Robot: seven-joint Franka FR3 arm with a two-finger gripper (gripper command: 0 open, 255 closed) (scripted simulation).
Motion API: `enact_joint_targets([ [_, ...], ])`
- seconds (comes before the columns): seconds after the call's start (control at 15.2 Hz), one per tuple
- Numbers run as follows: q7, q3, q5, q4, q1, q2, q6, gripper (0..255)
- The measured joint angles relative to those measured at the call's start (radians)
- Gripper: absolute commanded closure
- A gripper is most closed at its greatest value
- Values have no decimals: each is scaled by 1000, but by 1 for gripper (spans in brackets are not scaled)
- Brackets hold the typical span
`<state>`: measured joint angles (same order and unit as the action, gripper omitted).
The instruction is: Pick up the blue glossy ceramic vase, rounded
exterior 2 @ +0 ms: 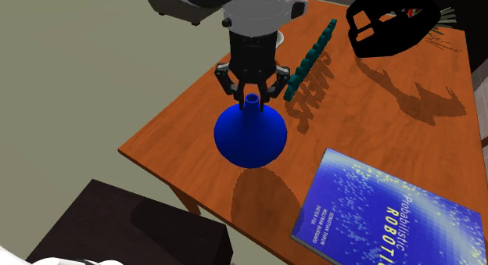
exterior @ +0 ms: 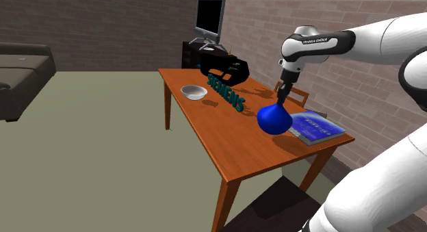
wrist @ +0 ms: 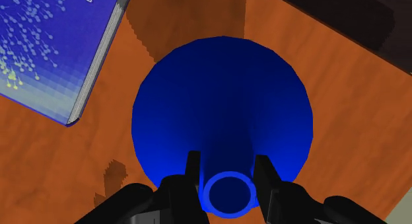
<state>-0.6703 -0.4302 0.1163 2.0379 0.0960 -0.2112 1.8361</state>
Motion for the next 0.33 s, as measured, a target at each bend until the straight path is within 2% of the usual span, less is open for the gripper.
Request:
enact_joint_targets([
  [0.33,-2,4,-1,-60,-2,-4,-63,255],
])
